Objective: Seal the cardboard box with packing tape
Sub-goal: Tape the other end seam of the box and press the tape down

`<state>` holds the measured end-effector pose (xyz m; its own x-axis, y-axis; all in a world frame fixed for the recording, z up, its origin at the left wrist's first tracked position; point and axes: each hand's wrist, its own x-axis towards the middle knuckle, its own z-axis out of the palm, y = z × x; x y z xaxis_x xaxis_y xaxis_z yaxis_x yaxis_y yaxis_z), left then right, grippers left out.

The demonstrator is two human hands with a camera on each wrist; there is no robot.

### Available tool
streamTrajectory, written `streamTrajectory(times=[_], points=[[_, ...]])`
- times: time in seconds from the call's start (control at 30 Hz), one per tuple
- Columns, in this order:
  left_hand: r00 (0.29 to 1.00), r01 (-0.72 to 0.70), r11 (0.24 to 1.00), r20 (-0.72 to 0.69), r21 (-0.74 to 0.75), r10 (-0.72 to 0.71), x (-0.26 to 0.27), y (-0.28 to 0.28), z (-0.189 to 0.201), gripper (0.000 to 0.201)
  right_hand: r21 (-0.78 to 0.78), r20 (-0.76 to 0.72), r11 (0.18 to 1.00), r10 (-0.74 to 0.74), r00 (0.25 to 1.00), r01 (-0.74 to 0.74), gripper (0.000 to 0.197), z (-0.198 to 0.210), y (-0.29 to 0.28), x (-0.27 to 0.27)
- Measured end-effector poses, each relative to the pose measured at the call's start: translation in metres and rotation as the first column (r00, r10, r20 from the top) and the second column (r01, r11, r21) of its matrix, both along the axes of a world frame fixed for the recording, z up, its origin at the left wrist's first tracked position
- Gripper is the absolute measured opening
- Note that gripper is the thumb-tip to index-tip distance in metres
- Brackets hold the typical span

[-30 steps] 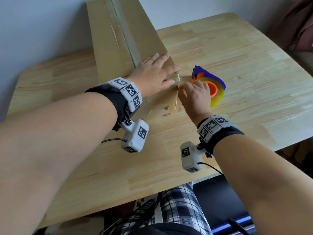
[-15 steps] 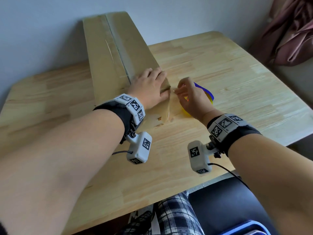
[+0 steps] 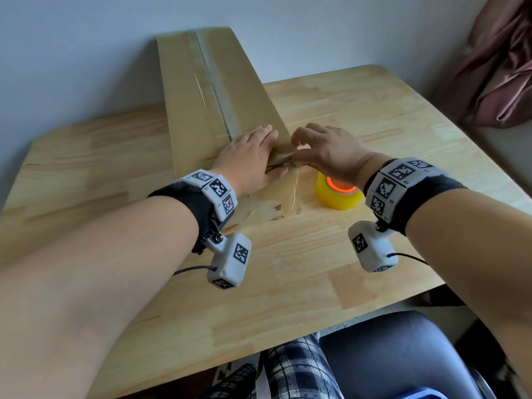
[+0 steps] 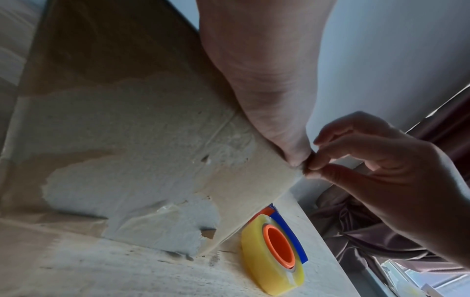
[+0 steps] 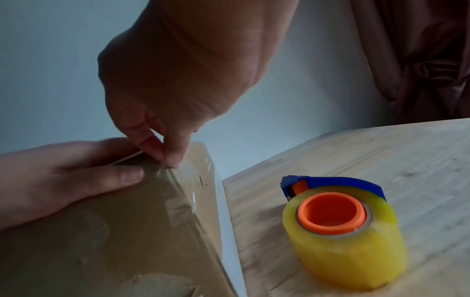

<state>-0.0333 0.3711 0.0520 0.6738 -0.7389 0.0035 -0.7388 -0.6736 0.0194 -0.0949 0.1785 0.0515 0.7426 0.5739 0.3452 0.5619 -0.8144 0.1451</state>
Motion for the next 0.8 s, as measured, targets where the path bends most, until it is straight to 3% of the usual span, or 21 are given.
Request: streamTrajectory(times=[0.17, 0.3, 0.5, 0.6, 0.7, 0.8], points=[[1.000, -0.002, 1.000, -0.001, -0.016, 0.002, -0.001, 0.000, -0.002, 0.078, 0.104, -0.128, 0.993, 0.071, 0.989, -0.058, 0.028, 0.001, 0.002, 0.008], [1.000, -0.005, 1.000, 0.002, -0.019, 0.005, -0.002, -0.001, -0.002, 0.078, 0.264, -0.160, 0.964, 0.030, 0.987, 0.013, 0.007, -0.004, 0.004, 0.004], [1.000, 0.014, 0.999, -0.003, -0.037, -0.015, -0.001, 0.001, -0.002, 0.075, 0.462, -0.260, 0.872, -0.039, 0.965, 0.160, 0.031, -0.016, 0.010, 0.008], [1.000, 0.031, 0.999, 0.002, 0.029, -0.031, -0.001, 0.001, -0.003, 0.084, 0.444, -0.254, 0.875, -0.086, 0.963, 0.195, 0.043, -0.025, 0.008, 0.002], [0.999, 0.029, 0.994, 0.011, 0.109, -0.031, -0.002, -0.001, -0.004, 0.097, 0.319, -0.282, 0.914, -0.161, 0.946, 0.251, 0.072, -0.042, 0.015, -0.004], [0.999, 0.036, 0.991, 0.020, 0.132, -0.039, 0.000, -0.001, -0.006, 0.096, 0.353, -0.240, 0.897, -0.188, 0.953, 0.266, 0.068, -0.048, 0.018, -0.004]])
